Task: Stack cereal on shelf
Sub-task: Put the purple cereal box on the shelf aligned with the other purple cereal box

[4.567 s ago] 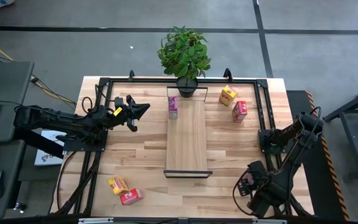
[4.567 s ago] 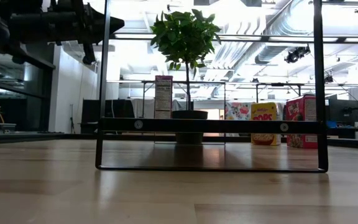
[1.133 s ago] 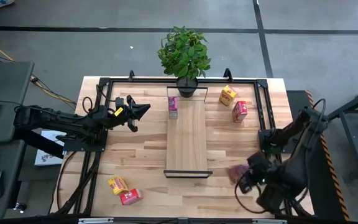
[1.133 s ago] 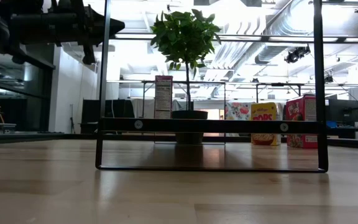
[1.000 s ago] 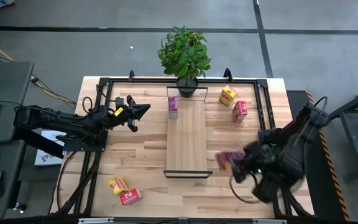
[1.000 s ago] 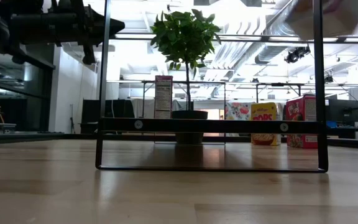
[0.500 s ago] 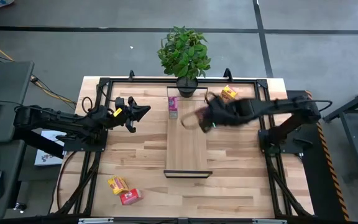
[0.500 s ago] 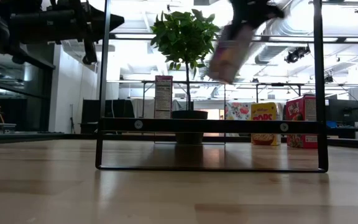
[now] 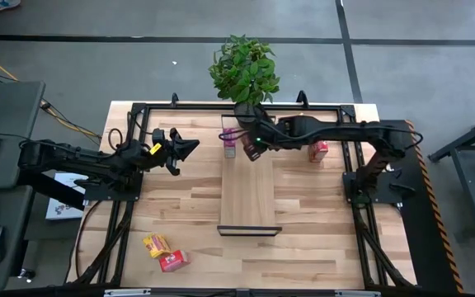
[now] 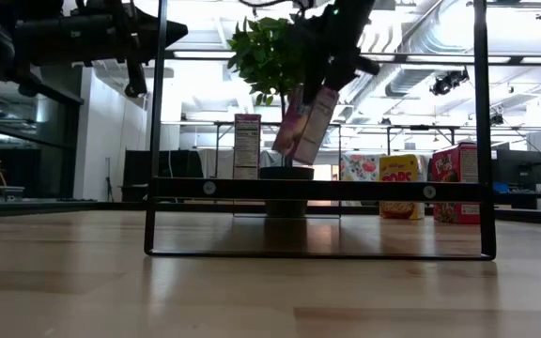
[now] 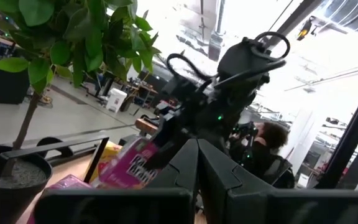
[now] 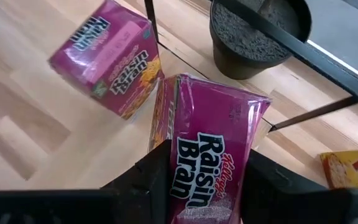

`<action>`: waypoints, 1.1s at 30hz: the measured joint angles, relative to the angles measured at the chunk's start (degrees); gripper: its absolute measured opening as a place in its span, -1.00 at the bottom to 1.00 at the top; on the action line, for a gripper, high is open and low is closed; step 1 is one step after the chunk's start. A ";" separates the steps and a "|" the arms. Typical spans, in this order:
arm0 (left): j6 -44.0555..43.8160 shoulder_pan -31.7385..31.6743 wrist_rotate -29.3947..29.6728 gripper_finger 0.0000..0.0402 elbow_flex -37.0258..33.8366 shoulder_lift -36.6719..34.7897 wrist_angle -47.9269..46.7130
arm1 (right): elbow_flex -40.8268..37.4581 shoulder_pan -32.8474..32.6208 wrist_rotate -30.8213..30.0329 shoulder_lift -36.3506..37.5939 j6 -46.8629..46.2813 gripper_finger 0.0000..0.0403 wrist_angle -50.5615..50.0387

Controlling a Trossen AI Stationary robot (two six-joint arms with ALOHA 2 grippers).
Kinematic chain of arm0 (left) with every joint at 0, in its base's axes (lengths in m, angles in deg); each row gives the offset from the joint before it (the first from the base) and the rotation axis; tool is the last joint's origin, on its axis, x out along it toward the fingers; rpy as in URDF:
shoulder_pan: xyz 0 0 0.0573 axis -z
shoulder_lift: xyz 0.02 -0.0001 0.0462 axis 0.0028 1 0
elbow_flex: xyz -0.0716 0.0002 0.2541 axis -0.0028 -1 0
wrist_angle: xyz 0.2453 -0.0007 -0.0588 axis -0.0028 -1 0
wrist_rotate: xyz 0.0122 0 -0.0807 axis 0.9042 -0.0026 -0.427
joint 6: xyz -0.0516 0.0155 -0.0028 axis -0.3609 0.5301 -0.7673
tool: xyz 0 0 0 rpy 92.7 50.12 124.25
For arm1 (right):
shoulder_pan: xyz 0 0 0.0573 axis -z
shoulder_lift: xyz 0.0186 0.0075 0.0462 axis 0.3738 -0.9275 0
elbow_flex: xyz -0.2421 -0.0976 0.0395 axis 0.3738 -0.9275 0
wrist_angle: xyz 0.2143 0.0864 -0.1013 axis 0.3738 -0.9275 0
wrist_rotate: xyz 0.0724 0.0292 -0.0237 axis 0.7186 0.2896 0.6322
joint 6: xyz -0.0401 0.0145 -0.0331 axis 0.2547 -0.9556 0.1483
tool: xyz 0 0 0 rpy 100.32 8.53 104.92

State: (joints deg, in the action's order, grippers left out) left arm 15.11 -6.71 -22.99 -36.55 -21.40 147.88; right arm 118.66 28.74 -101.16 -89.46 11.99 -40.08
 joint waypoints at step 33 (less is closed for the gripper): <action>0.15 -0.04 0.83 -1.00 0.00 0.00 0.19 | 0.00 0.04 0.62 -4.42 0.55 -0.34 2.26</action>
State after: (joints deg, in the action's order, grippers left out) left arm 15.26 -6.75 -22.16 -36.55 -21.40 148.07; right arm 118.66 28.78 -100.54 -93.88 12.54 -37.82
